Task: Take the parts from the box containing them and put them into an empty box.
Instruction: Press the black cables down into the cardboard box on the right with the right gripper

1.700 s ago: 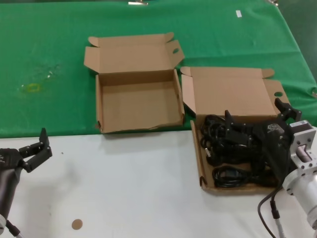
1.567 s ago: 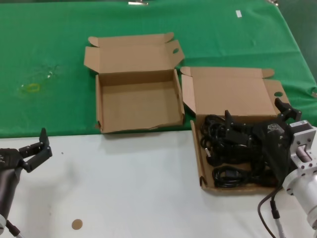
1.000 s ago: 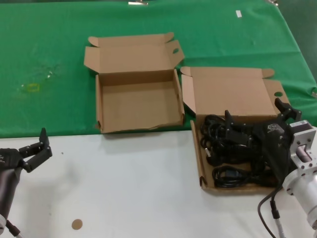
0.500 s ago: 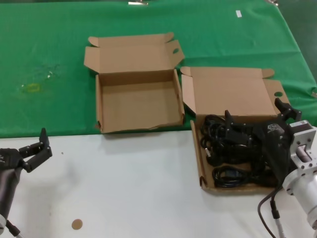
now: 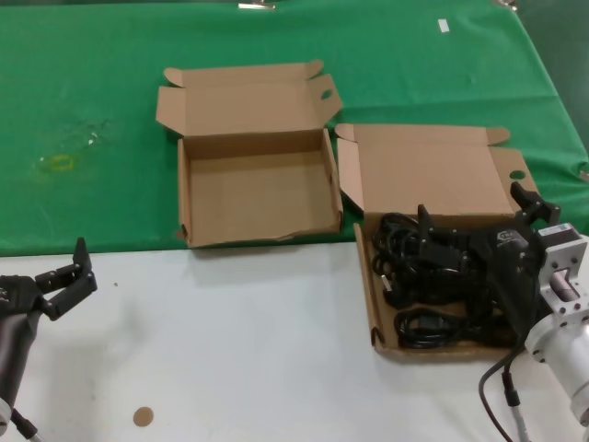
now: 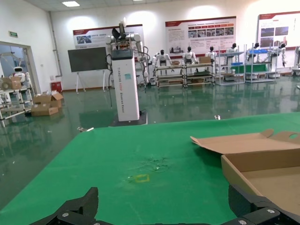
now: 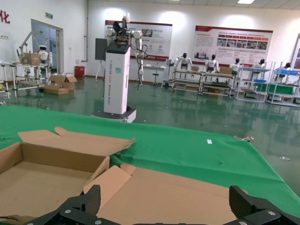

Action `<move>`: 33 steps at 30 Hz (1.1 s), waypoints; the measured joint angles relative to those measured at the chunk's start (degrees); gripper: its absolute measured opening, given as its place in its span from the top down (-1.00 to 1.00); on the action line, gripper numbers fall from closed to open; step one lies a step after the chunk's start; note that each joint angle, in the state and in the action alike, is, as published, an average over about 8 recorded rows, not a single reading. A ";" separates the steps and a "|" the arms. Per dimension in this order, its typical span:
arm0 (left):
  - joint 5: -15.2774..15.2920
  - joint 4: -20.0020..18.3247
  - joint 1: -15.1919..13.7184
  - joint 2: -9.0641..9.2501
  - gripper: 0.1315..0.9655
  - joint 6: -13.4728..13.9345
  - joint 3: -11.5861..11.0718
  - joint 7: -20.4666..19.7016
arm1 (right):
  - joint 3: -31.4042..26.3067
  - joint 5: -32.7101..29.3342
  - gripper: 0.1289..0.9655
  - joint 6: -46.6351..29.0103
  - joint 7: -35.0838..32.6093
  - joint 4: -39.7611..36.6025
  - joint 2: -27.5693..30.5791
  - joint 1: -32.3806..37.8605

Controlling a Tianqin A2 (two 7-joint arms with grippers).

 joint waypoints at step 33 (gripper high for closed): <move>0.00 0.00 0.00 0.00 -0.59 0.00 0.00 0.00 | -0.10 0.17 -1.00 -0.02 0.15 0.54 0.72 -0.35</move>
